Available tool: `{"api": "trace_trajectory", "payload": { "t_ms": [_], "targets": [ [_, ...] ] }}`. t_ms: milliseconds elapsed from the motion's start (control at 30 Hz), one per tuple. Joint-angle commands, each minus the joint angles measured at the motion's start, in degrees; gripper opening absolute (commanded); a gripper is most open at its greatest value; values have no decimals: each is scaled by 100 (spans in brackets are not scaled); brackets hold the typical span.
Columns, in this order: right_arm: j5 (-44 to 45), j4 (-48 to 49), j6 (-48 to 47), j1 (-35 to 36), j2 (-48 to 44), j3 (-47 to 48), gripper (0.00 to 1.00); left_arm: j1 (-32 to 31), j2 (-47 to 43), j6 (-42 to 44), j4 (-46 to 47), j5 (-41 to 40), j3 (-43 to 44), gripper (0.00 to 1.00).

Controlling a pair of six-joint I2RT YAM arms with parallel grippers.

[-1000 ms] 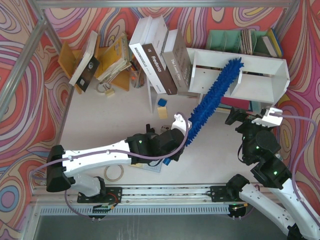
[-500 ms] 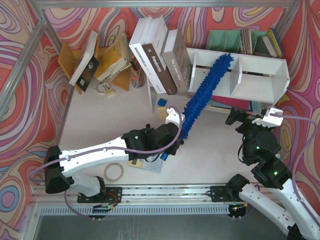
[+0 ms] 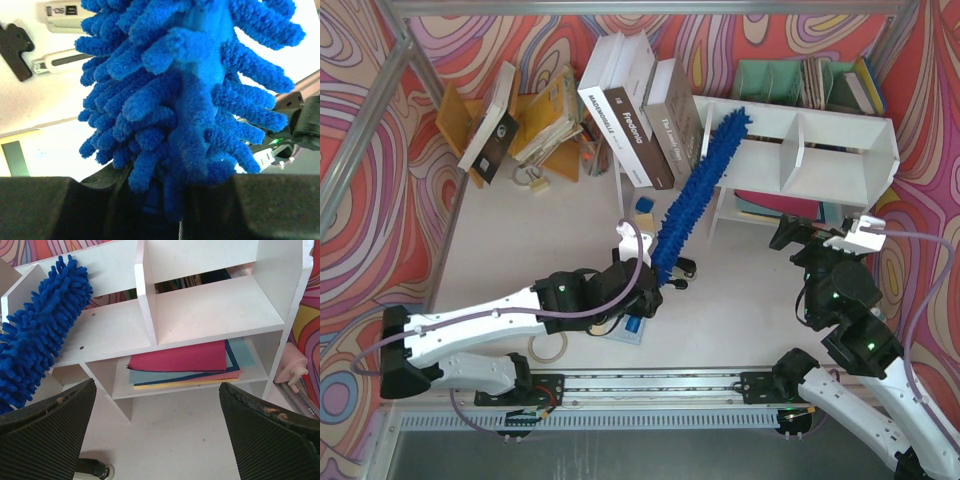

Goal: Dust the bookshelf with a duster

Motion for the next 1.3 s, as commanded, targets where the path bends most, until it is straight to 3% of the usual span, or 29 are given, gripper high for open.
{"api": "trace_trajectory", "payload": {
  "t_ms": [0, 733, 1033, 1267],
  "targets": [
    [-4, 56, 99, 4, 32, -52, 99, -172, 115, -547, 122, -461, 255, 0],
    [8, -9, 101, 2, -152, -37, 99, -180, 1795, 302, -908, 1132, 1780, 0],
    [3, -23, 142, 2, -113, -39, 99, -299, 2082, 638, -1003, 1269, 2202, 0],
    [1, 4, 192, 2, -95, -63, 99, -304, 1710, 461, -1132, 476, 1820, 0]
  ]
}}
